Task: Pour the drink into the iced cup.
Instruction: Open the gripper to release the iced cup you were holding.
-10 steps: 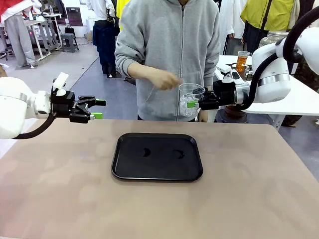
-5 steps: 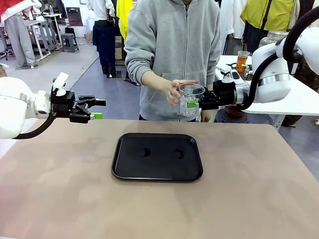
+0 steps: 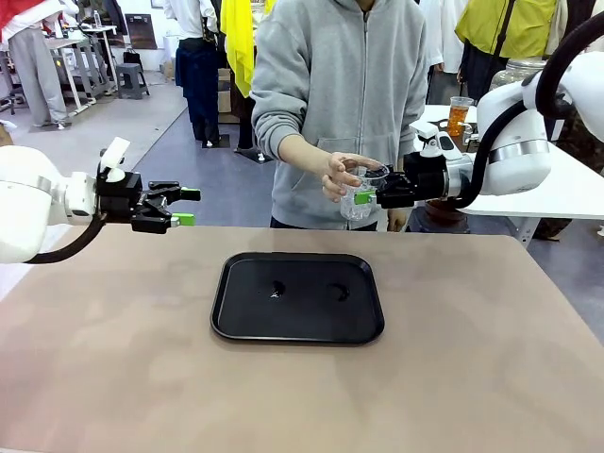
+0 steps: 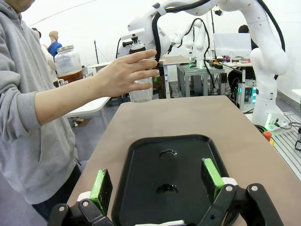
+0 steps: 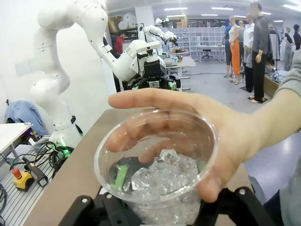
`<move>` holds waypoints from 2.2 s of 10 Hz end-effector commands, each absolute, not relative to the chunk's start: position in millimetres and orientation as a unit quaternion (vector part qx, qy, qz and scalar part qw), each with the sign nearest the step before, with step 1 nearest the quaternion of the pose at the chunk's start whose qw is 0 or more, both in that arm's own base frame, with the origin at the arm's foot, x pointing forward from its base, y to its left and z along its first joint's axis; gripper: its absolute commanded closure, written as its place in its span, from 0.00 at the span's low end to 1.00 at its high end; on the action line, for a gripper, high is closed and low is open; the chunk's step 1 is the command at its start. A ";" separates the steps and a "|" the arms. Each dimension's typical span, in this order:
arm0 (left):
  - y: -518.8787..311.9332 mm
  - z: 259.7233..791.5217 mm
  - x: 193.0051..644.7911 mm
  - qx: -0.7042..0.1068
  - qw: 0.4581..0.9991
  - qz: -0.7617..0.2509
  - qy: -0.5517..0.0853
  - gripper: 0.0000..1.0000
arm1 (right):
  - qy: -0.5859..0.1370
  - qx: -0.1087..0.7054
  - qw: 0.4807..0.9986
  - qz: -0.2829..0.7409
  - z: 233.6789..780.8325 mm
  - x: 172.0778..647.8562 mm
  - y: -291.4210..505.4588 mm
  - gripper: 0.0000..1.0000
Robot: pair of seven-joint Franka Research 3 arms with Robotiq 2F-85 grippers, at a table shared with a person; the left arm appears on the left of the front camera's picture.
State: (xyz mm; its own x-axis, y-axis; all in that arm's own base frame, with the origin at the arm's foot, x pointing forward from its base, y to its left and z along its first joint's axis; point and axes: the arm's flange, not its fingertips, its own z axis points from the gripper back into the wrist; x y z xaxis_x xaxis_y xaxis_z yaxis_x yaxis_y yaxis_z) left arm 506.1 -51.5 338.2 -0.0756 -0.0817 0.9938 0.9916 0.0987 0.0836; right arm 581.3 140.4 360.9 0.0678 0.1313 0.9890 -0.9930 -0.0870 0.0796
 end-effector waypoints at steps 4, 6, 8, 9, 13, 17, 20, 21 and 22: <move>-52.0 338.9 505.3 -0.432 0.524 -0.516 -0.522 0.00 | -0.430 0.509 0.518 0.537 362.5 579.0 139.2 0.29; -52.0 338.9 505.3 -0.432 0.524 -0.516 -0.522 0.00 | -0.430 0.509 0.518 0.537 362.5 579.0 139.2 0.29; -52.0 338.9 505.3 -0.432 0.524 -0.516 -0.522 0.00 | -0.430 0.509 0.518 0.537 362.5 579.0 139.2 0.29; -52.0 338.9 505.3 -0.432 0.524 -0.516 -0.522 0.00 | -0.430 0.509 0.518 0.537 362.5 579.0 139.2 0.29; -52.0 338.9 505.3 -0.432 0.524 -0.516 -0.522 0.00 | -0.425 0.510 0.524 0.534 361.3 580.9 139.7 0.09; -52.0 338.9 505.3 -0.432 0.524 -0.516 -0.522 0.00 | -0.429 0.523 0.533 0.508 359.2 574.3 108.0 0.00; -52.0 338.9 505.3 -0.432 0.524 -0.516 -0.522 0.00 | -0.451 0.499 0.541 0.505 346.8 560.4 64.8 0.00; -52.0 338.9 505.3 -0.432 0.524 -0.516 -0.522 0.00 | -0.463 0.481 0.541 0.511 338.5 552.4 48.1 0.00; -52.0 338.9 505.3 -0.432 0.524 -0.516 -0.522 0.00 | -0.478 0.467 0.537 0.516 326.9 543.4 30.1 0.00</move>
